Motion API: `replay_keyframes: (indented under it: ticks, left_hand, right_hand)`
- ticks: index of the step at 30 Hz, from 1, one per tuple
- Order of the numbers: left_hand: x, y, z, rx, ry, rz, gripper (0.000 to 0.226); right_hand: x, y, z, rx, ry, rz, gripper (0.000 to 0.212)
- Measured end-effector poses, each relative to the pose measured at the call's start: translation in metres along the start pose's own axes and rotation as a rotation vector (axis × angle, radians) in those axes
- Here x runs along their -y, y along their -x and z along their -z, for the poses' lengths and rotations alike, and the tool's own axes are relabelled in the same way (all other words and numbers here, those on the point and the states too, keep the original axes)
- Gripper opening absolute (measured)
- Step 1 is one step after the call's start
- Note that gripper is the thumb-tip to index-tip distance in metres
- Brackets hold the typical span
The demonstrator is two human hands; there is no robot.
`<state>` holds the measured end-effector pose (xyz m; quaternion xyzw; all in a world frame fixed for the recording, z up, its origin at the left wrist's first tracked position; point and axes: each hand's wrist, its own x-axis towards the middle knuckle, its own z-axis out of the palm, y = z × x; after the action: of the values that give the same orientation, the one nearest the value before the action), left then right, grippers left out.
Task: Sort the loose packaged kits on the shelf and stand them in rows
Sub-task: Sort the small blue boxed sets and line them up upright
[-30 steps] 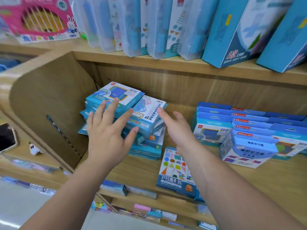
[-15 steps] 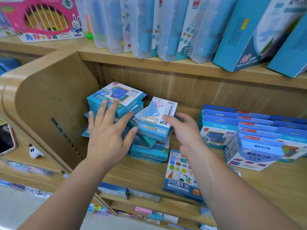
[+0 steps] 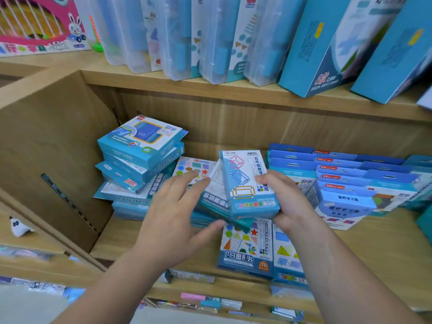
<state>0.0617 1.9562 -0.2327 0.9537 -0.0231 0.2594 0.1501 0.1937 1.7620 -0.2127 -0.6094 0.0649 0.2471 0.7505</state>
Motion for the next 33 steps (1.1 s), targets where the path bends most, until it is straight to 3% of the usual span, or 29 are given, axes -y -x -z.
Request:
replay_keyframes:
  ticks: [3,8,11,17,20,23,33]
  left_hand:
    - [-0.012,-0.002,-0.008,0.171,0.136,0.091,0.093]
    - [-0.028,-0.016,-0.006,0.143,0.816,0.486,0.058]
    - [-0.037,-0.024,-0.013,0.205,1.023,0.628,0.044]
    - [-0.043,-0.031,-0.026,0.219,0.931,0.672,0.036]
    - [-0.041,-0.039,-0.026,0.140,0.847,0.727,0.058]
    - [-0.047,-0.048,-0.024,0.116,0.823,0.716,0.064]
    - [-0.077,-0.019,-0.053,0.416,0.766,0.741,0.060]
  right_hand:
    - [-0.005,0.005,0.007,0.050,-0.033,-0.013,0.012]
    - [0.001,0.017,0.029,0.102,-0.072,0.020,0.027]
    - [0.003,0.023,0.041,0.108,-0.017,0.072,0.033]
    - [-0.002,0.030,0.075,-0.093,-0.062,0.120,0.026]
    - [-0.003,0.031,0.094,-0.220,0.001,0.141,0.027]
    - [-0.003,0.034,0.106,-0.250,0.038,0.156,0.029]
    - [-0.011,0.051,0.143,-0.270,0.148,0.171,0.021]
